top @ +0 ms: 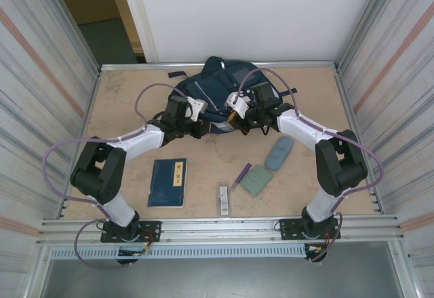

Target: Pack the student bag

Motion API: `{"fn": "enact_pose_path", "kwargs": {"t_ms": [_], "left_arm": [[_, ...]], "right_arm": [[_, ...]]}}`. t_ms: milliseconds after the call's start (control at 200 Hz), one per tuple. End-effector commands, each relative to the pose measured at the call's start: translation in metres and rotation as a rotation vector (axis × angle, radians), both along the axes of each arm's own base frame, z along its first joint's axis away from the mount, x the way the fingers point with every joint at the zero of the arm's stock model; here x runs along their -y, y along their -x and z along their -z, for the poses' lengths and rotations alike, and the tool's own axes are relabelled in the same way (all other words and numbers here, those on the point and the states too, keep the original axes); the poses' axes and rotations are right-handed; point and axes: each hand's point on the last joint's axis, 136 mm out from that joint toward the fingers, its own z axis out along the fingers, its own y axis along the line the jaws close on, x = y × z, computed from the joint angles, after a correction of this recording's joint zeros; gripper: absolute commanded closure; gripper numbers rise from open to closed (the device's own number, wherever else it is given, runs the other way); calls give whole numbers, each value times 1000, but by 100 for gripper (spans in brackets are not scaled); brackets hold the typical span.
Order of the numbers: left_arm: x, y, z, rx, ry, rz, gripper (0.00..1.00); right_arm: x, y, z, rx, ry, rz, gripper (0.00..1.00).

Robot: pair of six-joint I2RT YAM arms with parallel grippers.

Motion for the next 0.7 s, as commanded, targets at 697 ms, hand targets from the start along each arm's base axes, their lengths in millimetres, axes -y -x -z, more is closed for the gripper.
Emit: {"fn": "enact_pose_path", "kwargs": {"t_ms": [697], "left_arm": [[-61,1,-40,8,-82,-74,100]], "right_arm": [[27,-15,-16,65,32,70,62]]}}
